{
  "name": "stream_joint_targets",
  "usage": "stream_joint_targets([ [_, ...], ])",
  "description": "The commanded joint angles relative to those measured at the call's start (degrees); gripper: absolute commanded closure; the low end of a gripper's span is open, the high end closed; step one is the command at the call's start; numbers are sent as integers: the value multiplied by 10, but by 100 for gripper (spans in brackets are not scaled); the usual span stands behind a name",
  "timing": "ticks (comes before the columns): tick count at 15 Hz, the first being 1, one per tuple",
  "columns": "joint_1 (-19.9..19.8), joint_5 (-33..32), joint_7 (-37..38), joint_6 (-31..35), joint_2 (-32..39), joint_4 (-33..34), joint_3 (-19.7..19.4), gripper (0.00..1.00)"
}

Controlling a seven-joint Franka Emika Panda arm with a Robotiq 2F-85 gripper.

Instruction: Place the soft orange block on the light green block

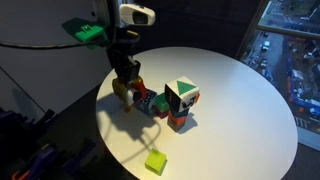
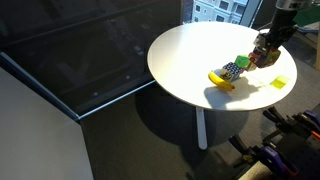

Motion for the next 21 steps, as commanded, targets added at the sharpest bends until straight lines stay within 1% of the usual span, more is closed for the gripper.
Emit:
stream_joint_targets([
  [1,-15,-20,16,21,-35,-37,-9,84],
  [7,-41,-12,34,46,-24,-42,-30,84],
  [10,-51,-13,39,59,-18,-45,-38,80],
  [11,-54,-16,40,66,-14,-46,-41,75],
  [12,-56,-16,39,74,-11,-47,-44,75],
  [13,-59,-16,37,81,-5,-46,-46,86],
  [17,-68,1,29,88,23,-35,-49,87],
  [21,-77,16,24,81,50,-22,-49,87],
])
